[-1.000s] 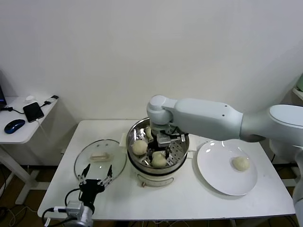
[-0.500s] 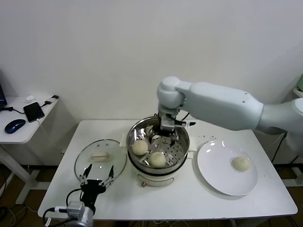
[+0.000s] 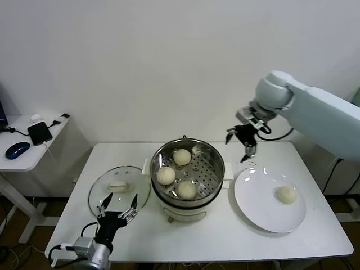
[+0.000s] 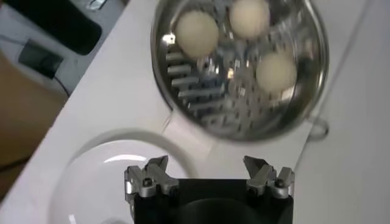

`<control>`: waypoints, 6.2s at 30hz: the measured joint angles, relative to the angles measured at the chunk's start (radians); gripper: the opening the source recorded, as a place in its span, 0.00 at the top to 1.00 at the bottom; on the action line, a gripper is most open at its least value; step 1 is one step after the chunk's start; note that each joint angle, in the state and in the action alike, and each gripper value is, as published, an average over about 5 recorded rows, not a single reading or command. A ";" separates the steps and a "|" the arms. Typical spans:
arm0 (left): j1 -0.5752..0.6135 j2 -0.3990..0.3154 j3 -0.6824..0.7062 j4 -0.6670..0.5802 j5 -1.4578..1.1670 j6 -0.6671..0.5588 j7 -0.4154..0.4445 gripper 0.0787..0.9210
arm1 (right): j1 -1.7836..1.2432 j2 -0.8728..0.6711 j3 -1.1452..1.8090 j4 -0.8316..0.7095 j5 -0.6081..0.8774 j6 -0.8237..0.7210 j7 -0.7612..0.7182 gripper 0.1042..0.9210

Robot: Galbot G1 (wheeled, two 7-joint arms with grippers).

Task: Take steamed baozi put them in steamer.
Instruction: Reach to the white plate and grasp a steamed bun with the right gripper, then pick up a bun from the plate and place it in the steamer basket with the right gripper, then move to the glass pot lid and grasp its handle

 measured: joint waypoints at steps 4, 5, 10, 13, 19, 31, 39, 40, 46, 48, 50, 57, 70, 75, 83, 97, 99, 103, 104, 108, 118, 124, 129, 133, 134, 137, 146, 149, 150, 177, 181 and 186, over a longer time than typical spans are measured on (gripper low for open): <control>0.008 -0.001 -0.004 -0.008 -0.028 0.005 0.004 0.12 | -0.107 -0.048 0.098 -0.028 -0.066 -0.015 -0.003 0.12; 0.010 -0.001 -0.005 -0.009 -0.033 0.005 0.004 0.12 | -0.136 -0.054 0.126 -0.039 -0.088 -0.009 -0.004 0.12; 0.024 0.002 -0.007 -0.012 -0.056 0.006 0.010 0.12 | -0.273 -0.057 0.255 -0.113 -0.205 0.051 -0.007 0.12; 0.028 0.005 -0.013 -0.011 -0.066 0.010 0.012 0.12 | -0.343 -0.048 0.317 -0.161 -0.259 0.084 -0.007 0.12; 0.032 0.008 -0.022 -0.005 -0.074 0.013 0.012 0.12 | -0.451 -0.022 0.412 -0.247 -0.329 0.143 -0.003 0.12; 0.030 0.013 -0.038 0.003 -0.082 0.019 0.014 0.12 | -0.560 0.054 0.537 -0.391 -0.445 0.218 0.019 0.12; 0.025 0.016 -0.038 0.010 -0.085 0.022 0.017 0.12 | -0.599 0.079 0.585 -0.438 -0.520 0.243 0.031 0.12; 0.026 0.016 -0.038 0.010 -0.086 0.022 0.017 0.12 | -0.601 0.080 0.590 -0.442 -0.528 0.245 0.032 0.12; 0.026 0.016 -0.039 0.014 -0.086 0.021 0.017 0.12 | -0.618 0.084 0.607 -0.457 -0.564 0.251 0.038 0.12; 0.025 0.016 -0.039 0.016 -0.087 0.021 0.017 0.12 | -0.623 0.086 0.612 -0.461 -0.573 0.252 0.041 0.12; 0.025 0.016 -0.039 0.017 -0.087 0.021 0.017 0.12 | -0.628 0.089 0.616 -0.462 -0.580 0.252 0.043 0.12; 0.025 0.016 -0.039 0.024 -0.084 0.018 0.017 0.12 | -0.640 0.099 0.626 -0.472 -0.607 0.251 0.062 0.12; 0.025 0.016 -0.038 0.031 -0.084 0.017 0.017 0.12 | -0.654 0.114 0.634 -0.479 -0.632 0.241 0.083 0.12; 0.024 0.016 -0.039 0.031 -0.084 0.017 0.016 0.12 | -0.655 0.120 0.637 -0.485 -0.635 0.241 0.091 0.22; 0.023 0.015 -0.038 0.031 -0.083 0.017 0.016 0.12 | -0.650 0.112 0.637 -0.478 -0.633 0.236 0.094 0.39; 0.010 0.014 -0.021 0.027 -0.073 0.011 0.010 0.12 | -0.573 0.046 0.550 -0.387 -0.528 0.169 0.064 0.40; 0.006 0.013 -0.018 0.028 -0.064 0.008 0.007 0.12 | -0.537 0.031 0.513 -0.363 -0.490 0.149 0.060 0.40; -0.001 0.011 -0.012 0.029 -0.041 0.002 0.000 0.12 | -0.437 0.010 0.407 -0.318 -0.394 0.098 0.058 0.40; -0.003 0.011 -0.010 0.030 -0.033 0.000 -0.002 0.12 | -0.407 0.008 0.375 -0.306 -0.367 0.084 0.059 0.41; -0.012 0.010 -0.007 0.037 0.002 -0.006 -0.008 0.12 | -0.270 0.008 0.230 -0.254 -0.243 0.022 0.073 0.41; -0.031 0.018 -0.013 0.030 0.053 -0.008 -0.008 0.12 | 0.083 0.117 -0.123 -0.181 0.079 -0.146 0.125 0.40; -0.035 0.025 -0.012 0.029 0.069 -0.007 -0.009 0.12 | 0.204 0.219 -0.271 -0.170 0.244 -0.240 0.159 0.41; -0.035 0.024 -0.005 0.027 0.078 -0.010 -0.010 0.12 | 0.237 0.295 -0.349 -0.168 0.328 -0.303 0.192 0.40; -0.037 0.024 -0.004 0.023 0.079 -0.010 -0.010 0.12 | 0.233 0.344 -0.382 -0.170 0.354 -0.340 0.216 0.40; -0.039 0.024 -0.004 0.023 0.079 -0.010 -0.010 0.12 | 0.228 0.354 -0.387 -0.171 0.357 -0.349 0.222 0.40; -0.041 0.024 -0.004 0.023 0.080 -0.010 -0.010 0.12 | 0.210 0.379 -0.398 -0.177 0.360 -0.372 0.242 0.40; -0.038 0.024 -0.005 0.023 0.081 -0.011 -0.010 0.12 | 0.146 0.412 -0.414 -0.196 0.340 -0.414 0.283 0.40; -0.036 0.024 -0.006 0.021 0.080 -0.011 -0.010 0.12 | 0.124 0.420 -0.412 -0.202 0.325 -0.420 0.295 0.40; -0.035 0.024 -0.006 0.021 0.080 -0.011 -0.010 0.12 | 0.116 0.422 -0.410 -0.203 0.320 -0.422 0.298 0.40; -0.020 0.010 -0.006 0.007 0.081 -0.013 -0.009 0.12 | 0.074 0.371 -0.326 -0.151 0.285 -0.440 0.330 0.12; -0.027 0.007 -0.010 0.014 0.067 -0.022 -0.009 0.12 | 0.078 0.317 -0.267 -0.104 0.296 -0.450 0.341 0.12; -0.039 0.004 -0.017 0.019 0.026 -0.033 -0.018 0.12 | 0.030 0.234 -0.113 -0.033 0.327 -0.442 0.398 0.12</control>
